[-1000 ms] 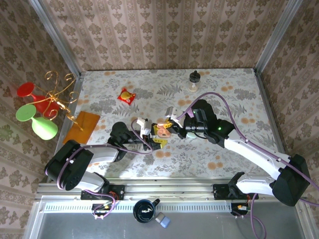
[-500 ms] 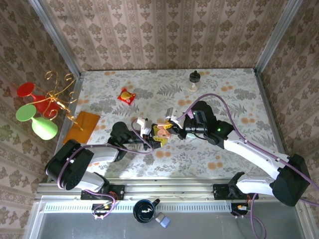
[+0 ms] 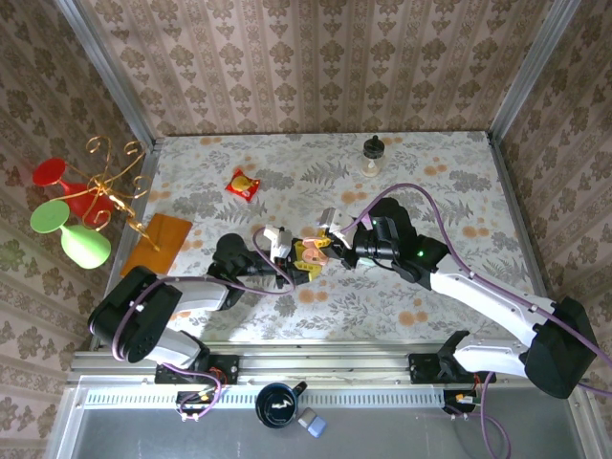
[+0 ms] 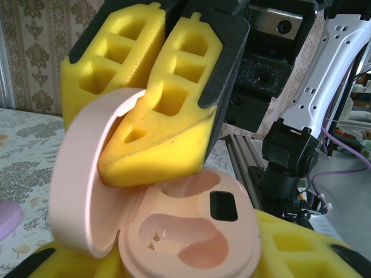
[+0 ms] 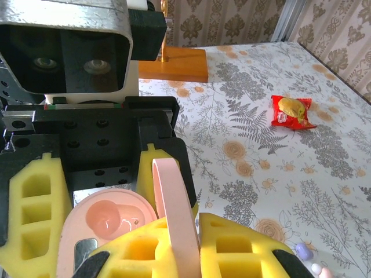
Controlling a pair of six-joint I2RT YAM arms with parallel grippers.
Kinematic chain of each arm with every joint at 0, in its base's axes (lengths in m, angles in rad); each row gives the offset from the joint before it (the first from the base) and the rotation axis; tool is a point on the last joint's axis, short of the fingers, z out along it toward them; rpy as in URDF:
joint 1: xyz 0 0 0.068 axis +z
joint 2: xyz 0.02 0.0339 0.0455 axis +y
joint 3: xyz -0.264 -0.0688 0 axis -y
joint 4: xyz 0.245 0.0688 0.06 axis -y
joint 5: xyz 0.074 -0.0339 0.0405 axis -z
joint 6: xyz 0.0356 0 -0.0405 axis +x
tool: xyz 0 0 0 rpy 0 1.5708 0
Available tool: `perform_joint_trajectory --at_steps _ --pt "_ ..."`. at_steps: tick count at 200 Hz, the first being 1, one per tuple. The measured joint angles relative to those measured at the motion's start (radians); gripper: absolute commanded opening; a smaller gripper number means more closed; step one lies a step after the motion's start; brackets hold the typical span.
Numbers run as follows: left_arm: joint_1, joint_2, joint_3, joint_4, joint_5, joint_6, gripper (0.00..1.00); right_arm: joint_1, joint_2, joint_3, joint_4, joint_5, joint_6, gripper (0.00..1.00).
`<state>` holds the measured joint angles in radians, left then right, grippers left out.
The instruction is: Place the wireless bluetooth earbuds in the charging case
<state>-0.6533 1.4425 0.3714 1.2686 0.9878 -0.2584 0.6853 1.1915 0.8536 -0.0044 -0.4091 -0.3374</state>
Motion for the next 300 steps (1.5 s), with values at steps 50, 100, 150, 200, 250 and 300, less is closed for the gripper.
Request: perform_joint_trajectory --at_steps 50,100,150,200,250,300 --pt "0.0 0.0 0.0 0.003 0.0 -0.001 0.31 0.0 -0.002 0.0 0.003 0.003 0.004 0.13" --pt "0.01 0.003 0.001 0.0 -0.002 0.0 0.32 -0.005 -0.037 -0.029 0.055 0.011 0.059 0.63" --pt "0.073 0.004 -0.01 0.0 -0.048 0.016 0.32 -0.072 -0.149 -0.122 0.17 0.01 0.214 0.74" --pt "0.121 0.003 -0.042 -0.001 -0.111 0.038 0.31 -0.238 -0.127 -0.171 0.194 0.088 0.534 0.71" --pt "0.131 -0.025 -0.064 -0.004 -0.132 0.05 0.32 -0.281 0.15 -0.053 0.029 0.076 0.679 0.67" --pt "0.131 -0.051 -0.071 -0.003 -0.135 0.053 0.32 -0.285 0.451 0.169 -0.095 0.011 0.685 0.63"
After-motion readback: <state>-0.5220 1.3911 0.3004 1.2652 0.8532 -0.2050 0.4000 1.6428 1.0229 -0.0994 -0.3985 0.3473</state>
